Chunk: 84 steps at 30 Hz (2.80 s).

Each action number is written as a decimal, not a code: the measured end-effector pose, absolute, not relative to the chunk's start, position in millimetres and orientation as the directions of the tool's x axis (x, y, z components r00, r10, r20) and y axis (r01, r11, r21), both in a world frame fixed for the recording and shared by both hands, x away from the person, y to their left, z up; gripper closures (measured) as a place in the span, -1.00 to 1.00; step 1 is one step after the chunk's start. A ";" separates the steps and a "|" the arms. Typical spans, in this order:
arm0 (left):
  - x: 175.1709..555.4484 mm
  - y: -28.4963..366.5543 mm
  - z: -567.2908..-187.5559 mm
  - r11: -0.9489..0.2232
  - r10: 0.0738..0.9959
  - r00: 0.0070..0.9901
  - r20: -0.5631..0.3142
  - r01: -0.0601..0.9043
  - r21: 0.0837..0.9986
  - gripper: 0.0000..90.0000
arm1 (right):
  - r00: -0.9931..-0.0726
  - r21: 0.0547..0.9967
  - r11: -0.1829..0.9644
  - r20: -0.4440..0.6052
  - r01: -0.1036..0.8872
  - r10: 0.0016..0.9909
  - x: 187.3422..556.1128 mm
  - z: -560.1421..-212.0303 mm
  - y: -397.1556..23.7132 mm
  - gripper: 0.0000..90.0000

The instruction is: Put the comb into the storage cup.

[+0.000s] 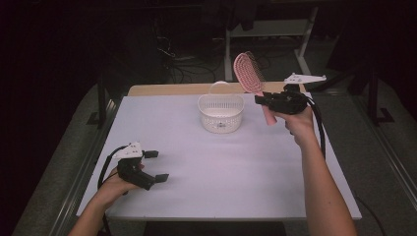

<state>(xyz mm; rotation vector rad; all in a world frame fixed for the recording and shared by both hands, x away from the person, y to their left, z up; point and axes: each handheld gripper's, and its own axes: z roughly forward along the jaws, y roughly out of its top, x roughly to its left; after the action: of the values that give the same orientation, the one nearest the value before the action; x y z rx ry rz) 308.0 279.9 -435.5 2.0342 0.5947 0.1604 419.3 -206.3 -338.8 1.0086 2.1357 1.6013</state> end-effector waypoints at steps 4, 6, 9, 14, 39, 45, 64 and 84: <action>307.9 279.8 -435.3 -0.406 0.473 0.872 -0.129 0.345 0.846 -1.00 | -0.714 0.929 0.122 0.181 0.350 0.676 423.9 -336.5 -202.2 0.53; 307.9 279.7 -435.3 -0.405 0.473 0.872 -0.129 0.345 0.846 -1.00 | -0.715 0.930 0.122 0.179 0.348 0.676 426.2 -335.5 -199.7 0.53; 307.9 279.7 -435.2 -0.403 0.473 0.871 -0.132 0.347 0.847 -1.00 | -0.719 0.932 0.122 0.175 0.341 0.673 429.6 -333.9 -194.4 0.53; 308.1 281.2 -434.4 -0.392 0.477 0.868 -0.138 0.351 0.851 -1.00 | -0.725 0.934 0.127 0.169 0.335 0.667 435.5 -332.7 -184.6 0.53; 308.8 285.9 -432.2 -0.364 0.482 0.863 -0.151 0.354 0.862 -1.00 | -0.767 0.936 0.176 0.133 0.306 0.627 468.1 -332.0 -132.3 0.53; 308.9 287.3 -431.7 -0.358 0.481 0.863 -0.155 0.355 0.864 -1.00 | -0.779 0.933 0.195 0.125 0.303 0.614 475.4 -332.6 -119.9 0.53; 308.5 288.6 -431.5 -0.351 0.484 0.861 -0.158 0.356 0.866 -1.00 | -0.812 0.916 0.263 0.104 0.304 0.575 495.2 -344.2 -91.1 0.53; 308.2 289.1 -431.8 -0.351 0.485 0.860 -0.158 0.357 0.865 -1.00 | -0.828 0.874 0.358 0.084 0.329 0.555 503.9 -367.7 -73.2 0.53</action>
<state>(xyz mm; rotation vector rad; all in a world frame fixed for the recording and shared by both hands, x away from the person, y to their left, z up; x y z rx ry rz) 308.2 289.1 -431.8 1.9750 0.6187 0.1515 503.9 -73.2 -367.7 0.7938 2.3937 1.4606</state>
